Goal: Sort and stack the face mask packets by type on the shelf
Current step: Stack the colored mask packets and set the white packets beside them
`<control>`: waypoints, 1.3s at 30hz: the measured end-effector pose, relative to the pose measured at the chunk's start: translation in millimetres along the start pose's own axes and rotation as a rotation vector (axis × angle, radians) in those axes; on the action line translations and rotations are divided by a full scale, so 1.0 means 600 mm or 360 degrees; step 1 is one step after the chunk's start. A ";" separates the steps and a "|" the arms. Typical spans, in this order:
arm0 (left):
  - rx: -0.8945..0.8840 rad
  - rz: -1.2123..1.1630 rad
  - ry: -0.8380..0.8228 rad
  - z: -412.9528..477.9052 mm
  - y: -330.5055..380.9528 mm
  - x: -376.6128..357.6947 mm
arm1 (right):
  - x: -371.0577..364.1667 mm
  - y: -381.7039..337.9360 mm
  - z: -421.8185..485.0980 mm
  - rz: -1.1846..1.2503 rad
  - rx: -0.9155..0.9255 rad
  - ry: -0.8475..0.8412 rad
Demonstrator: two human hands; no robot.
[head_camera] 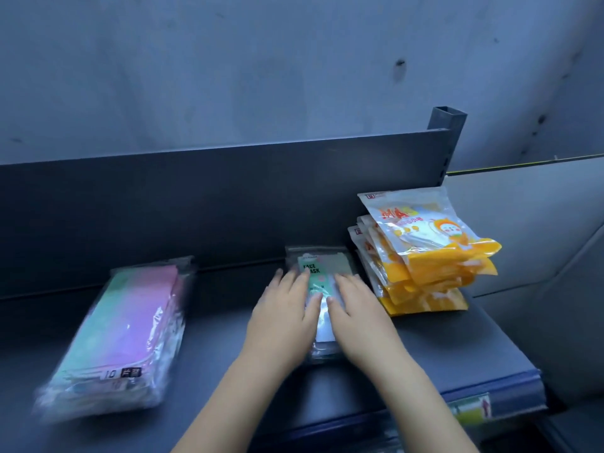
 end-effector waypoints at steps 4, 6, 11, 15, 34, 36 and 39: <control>0.0143 -0.0166 -0.0040 -0.010 -0.012 -0.041 | 0.000 0.015 0.009 0.0129 -0.0079 0.0060; 0.0198 -0.0228 -0.0002 -0.013 -0.018 -0.041 | 0.000 0.015 0.010 0.0163 -0.0080 0.0071; 0.0352 -0.0333 -0.0018 -0.026 -0.026 -0.017 | -0.012 0.024 0.011 0.0599 -0.0313 0.0012; 0.0509 -0.0406 0.0023 -0.042 -0.065 0.012 | -0.048 -0.005 0.006 0.0870 -0.0438 -0.0201; 0.0867 -0.1009 0.0107 -0.069 -0.193 0.067 | -0.114 -0.078 0.030 0.1397 -0.0674 -0.0437; 0.0924 -0.0993 0.0132 -0.069 -0.205 0.070 | -0.114 -0.084 0.029 0.1408 -0.0646 -0.0415; 0.0967 -0.1030 0.0188 -0.067 -0.209 0.073 | -0.108 -0.088 0.032 0.1416 -0.0653 -0.0356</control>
Point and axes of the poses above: each hand's wrist, its own z-axis towards the middle knuckle, its own x-axis out of the back of the hand, y = z × x, the point moved 10 cm from there along z, towards the middle knuckle, and after that the axes turned 8 degrees about y, right-handed, at the moved point
